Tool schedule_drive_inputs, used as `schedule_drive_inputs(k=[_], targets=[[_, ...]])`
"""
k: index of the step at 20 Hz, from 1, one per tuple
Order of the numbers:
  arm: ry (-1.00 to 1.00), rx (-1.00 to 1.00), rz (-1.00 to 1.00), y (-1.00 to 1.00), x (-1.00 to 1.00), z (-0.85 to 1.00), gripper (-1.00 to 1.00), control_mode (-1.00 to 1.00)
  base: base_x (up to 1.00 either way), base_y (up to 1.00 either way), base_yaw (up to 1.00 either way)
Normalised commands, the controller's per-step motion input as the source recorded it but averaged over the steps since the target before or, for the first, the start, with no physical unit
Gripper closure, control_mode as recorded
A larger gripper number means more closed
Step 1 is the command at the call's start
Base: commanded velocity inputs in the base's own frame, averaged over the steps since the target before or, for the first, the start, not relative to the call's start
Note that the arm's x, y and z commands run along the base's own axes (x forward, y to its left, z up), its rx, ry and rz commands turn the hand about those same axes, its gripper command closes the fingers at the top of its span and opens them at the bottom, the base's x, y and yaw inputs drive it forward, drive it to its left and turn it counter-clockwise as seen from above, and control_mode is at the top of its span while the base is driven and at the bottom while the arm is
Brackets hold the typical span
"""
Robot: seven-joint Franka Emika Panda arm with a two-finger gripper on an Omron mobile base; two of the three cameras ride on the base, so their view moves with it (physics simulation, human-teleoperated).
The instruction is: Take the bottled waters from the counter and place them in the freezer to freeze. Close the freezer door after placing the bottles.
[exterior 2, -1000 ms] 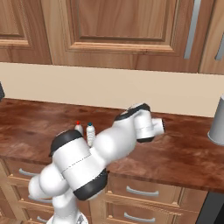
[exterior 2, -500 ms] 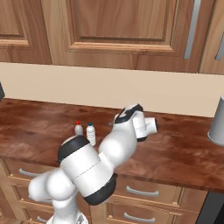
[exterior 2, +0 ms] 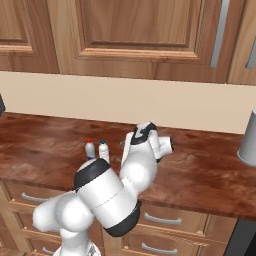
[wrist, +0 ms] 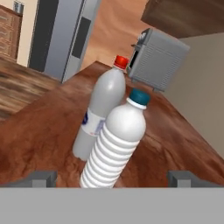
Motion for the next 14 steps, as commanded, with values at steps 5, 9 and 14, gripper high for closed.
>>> schedule_drive_inputs(k=[5,9,14], targets=[[0.03,0.00,0.00,0.31,0.12,-0.17,-1.00,-1.00,0.00,0.00,0.00],[0.05,0.00,0.00,0.21,0.06,-0.20,-1.00,-1.00,0.00,0.00,0.00],[0.09,0.02,0.00,0.06,0.03,-0.09,-1.00,-1.00,0.00,0.00,0.00]])
